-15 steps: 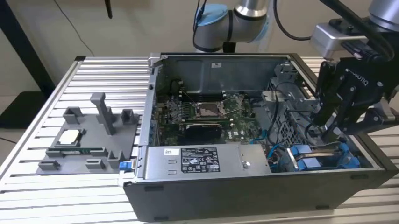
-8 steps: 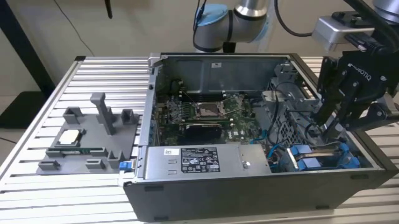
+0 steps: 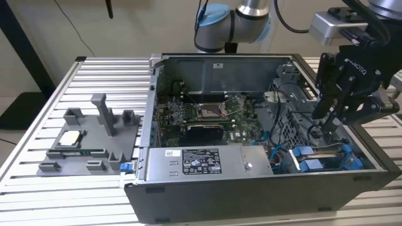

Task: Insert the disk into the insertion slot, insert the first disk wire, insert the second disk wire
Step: 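Insert the first disk wire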

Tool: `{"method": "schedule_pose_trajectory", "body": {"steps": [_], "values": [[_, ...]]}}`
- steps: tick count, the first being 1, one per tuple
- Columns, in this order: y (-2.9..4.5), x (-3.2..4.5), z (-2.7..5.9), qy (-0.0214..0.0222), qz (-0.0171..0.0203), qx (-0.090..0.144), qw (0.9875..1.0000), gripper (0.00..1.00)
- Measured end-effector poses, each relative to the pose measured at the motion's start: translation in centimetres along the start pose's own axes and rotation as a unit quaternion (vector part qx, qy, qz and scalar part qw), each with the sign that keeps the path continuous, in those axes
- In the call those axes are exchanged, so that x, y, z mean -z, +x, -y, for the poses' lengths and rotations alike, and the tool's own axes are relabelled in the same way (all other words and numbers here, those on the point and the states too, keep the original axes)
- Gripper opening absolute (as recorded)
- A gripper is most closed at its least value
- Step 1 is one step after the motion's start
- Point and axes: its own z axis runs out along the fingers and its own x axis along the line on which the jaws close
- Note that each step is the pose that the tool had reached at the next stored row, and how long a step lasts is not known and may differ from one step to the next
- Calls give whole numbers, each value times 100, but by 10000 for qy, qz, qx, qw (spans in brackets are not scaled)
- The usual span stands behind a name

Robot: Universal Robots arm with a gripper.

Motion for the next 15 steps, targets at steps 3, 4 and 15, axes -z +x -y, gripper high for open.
{"method": "schedule_pose_trajectory", "body": {"steps": [3, 4, 15], "values": [[-59, 0, -1, 0, 13, 0, 10000, 41], [-71, 0, -1, 0, 21, 0, 10000, 41], [-166, -8, 40, -4, 219, 3, 9998, 41]]}}
